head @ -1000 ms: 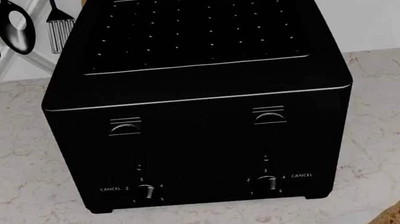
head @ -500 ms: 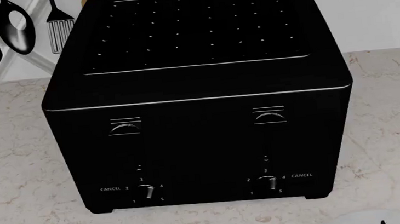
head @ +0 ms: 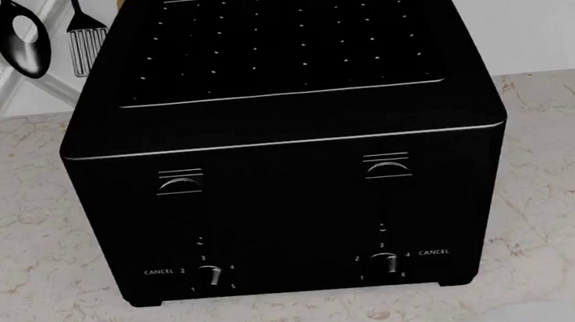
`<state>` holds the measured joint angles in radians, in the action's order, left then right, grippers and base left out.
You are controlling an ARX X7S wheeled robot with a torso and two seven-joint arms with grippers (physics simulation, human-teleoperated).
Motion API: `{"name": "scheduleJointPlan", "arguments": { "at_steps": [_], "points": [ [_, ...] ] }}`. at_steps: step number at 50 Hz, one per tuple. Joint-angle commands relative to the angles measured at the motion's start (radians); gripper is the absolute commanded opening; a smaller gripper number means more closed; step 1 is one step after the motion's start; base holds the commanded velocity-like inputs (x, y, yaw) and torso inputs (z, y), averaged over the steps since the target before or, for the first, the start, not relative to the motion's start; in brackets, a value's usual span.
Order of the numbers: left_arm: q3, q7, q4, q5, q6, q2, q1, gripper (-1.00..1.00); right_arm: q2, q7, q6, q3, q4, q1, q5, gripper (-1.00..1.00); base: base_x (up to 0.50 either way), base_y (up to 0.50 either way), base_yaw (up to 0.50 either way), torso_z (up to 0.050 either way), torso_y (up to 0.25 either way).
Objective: Place the toasted item on a plate.
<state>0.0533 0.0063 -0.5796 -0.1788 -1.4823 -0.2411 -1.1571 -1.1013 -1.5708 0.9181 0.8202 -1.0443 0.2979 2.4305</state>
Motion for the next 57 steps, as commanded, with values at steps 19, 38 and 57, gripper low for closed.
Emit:
{"name": "scheduleJointPlan", "arguments": {
  "at_steps": [19,38,57],
  "points": [
    [-0.007,-0.016,0.04,0.006,0.038,-0.005,-0.002,1.0,-0.043,0.05,0.051,0.188,0.102,-0.245,-0.381,1.0,0.0,0.0,0.0,0.0,0.0],
    [-0.007,-0.024,0.057,0.005,0.055,-0.016,0.01,1.0,-0.021,0.114,0.215,0.274,0.23,-0.292,-0.596,1.0,0.0,0.0,0.0,0.0,0.0],
    [-0.011,-0.03,0.065,0.001,0.066,-0.023,0.017,1.0,-0.002,0.201,0.46,0.547,0.359,-0.357,-0.756,1.0,0.0,0.0,0.0,0.0,0.0]
  ]
}}
